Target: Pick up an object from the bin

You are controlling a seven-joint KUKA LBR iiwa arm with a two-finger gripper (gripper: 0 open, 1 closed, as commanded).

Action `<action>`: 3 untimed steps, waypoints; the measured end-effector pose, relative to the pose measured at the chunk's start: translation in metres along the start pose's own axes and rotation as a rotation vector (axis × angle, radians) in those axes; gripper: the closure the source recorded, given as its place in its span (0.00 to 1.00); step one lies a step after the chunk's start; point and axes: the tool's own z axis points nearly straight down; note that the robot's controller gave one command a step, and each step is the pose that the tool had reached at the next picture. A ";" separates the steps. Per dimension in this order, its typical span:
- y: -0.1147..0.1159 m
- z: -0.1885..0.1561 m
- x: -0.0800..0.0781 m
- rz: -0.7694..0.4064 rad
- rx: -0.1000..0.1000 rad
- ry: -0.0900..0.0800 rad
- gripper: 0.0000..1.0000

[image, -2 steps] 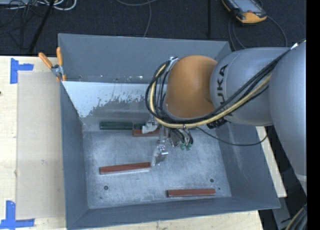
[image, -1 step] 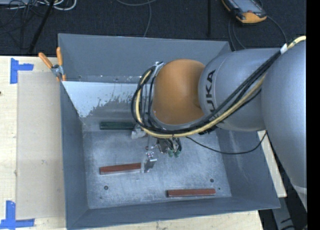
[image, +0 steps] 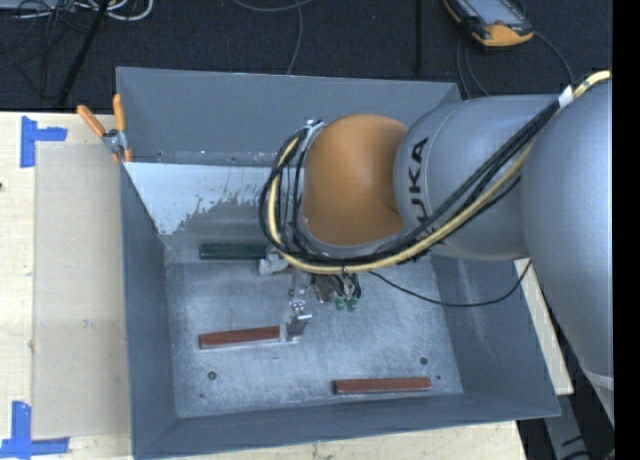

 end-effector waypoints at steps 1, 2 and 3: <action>-0.003 0.069 -0.009 0.043 -0.003 -0.001 0.00; -0.003 0.060 -0.006 0.043 -0.001 0.002 1.00; -0.003 0.060 -0.006 0.043 -0.001 0.002 1.00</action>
Offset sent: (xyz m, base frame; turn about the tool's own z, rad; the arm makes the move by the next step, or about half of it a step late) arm 0.0070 -0.0029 -0.0712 0.0652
